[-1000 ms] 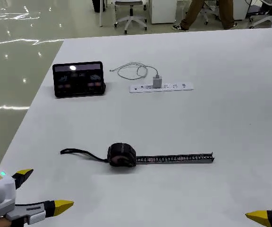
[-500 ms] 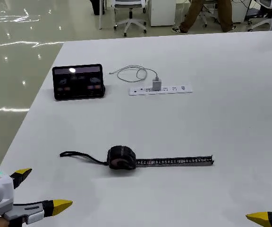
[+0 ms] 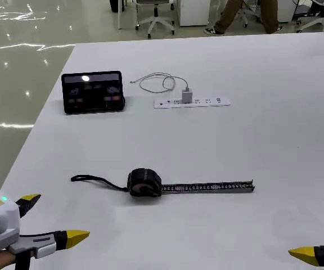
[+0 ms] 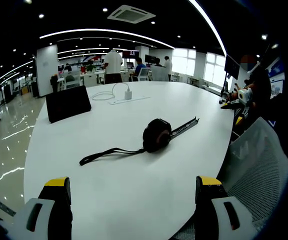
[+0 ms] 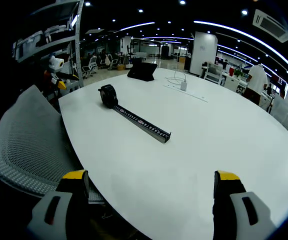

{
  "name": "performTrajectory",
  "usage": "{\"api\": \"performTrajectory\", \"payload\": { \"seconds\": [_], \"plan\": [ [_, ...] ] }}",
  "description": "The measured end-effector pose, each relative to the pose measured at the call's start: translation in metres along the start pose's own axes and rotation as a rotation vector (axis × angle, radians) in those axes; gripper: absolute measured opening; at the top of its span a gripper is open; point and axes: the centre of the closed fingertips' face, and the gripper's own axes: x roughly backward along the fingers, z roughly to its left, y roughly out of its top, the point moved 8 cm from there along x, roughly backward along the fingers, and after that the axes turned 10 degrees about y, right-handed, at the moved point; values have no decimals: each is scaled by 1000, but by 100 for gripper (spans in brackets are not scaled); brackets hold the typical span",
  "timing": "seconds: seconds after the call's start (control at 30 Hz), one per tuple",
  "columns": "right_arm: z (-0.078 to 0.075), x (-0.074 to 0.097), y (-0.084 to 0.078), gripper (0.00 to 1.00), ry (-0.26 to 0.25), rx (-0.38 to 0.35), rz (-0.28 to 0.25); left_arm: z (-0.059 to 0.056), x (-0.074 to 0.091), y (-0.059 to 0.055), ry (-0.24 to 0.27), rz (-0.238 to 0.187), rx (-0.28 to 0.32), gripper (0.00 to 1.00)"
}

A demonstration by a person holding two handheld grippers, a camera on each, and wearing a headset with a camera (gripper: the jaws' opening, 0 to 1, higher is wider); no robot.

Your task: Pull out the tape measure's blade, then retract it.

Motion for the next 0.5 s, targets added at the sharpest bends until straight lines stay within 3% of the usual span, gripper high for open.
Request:
{"api": "performTrajectory", "payload": {
  "seconds": [0.23,0.5],
  "plan": [
    [-6,-3,8,100,6,29,15,-13,-10,17,-5,-27,15,100],
    [-16,-22,24,100,49,77,46,-39,-42,36,-9,-22,36,100]
  ]
}}
